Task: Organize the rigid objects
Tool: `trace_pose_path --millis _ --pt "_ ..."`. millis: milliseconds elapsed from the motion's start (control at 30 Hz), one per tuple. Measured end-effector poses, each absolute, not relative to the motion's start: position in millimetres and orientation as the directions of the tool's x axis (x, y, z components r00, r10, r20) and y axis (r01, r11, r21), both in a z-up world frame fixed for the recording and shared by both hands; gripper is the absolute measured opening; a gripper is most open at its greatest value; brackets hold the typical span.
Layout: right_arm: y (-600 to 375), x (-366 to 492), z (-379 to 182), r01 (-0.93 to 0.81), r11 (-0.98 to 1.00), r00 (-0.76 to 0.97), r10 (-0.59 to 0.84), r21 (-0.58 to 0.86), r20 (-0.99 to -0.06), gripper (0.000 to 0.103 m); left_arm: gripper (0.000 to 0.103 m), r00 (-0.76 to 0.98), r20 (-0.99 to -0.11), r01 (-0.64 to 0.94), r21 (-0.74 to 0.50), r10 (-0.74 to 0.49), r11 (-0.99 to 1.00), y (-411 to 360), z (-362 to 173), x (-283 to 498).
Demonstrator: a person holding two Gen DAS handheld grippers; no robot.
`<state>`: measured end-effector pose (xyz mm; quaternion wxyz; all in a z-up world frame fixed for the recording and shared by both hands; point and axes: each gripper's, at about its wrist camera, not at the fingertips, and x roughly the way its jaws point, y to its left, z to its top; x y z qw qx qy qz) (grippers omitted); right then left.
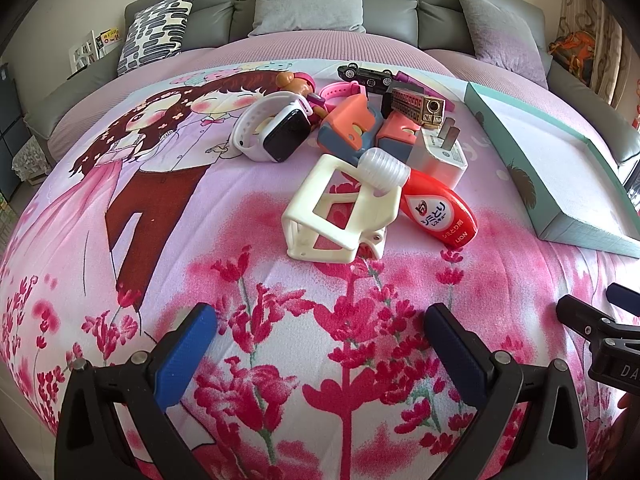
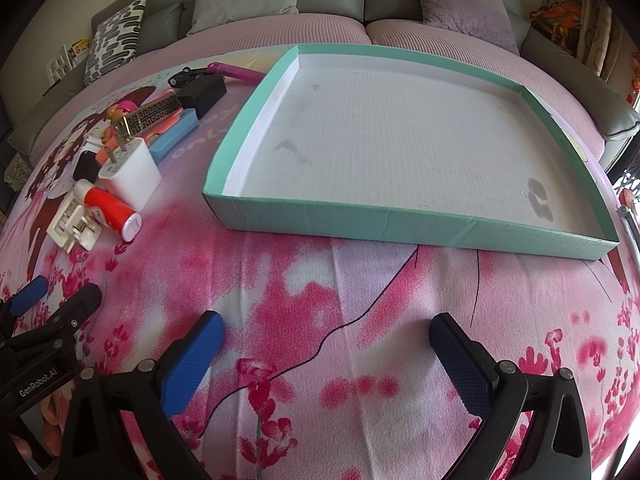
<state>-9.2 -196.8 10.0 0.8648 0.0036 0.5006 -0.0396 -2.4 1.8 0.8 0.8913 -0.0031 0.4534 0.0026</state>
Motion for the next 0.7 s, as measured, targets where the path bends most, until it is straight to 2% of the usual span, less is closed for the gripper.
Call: trace_pose_path --millis 700 --pt "-202.2 -9.7 14.5 0.081 0.997 0.505 -0.047 -0.007 -0.862 0.103 0.103 0.574 -0.819 0.013 -0.019 -0.023 1.000 5.1 4.7 -0.9"
